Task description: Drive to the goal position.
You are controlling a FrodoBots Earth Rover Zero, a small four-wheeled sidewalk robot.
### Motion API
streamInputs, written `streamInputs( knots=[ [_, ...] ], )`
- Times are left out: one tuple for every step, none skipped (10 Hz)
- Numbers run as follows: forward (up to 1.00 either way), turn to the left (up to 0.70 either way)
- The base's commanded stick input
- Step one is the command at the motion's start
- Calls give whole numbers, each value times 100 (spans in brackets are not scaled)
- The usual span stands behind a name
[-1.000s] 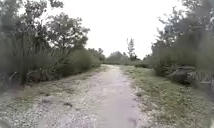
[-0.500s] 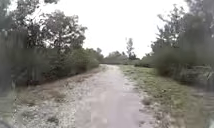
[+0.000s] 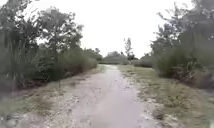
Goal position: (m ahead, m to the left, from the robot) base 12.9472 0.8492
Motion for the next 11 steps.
streamInputs(
  knots=[
    [70,0],
    [70,0],
    [70,0],
    [70,0],
    [70,0],
    [70,0],
    [70,0],
    [70,0],
    [70,0],
    [70,0],
    [70,0]
  ],
)
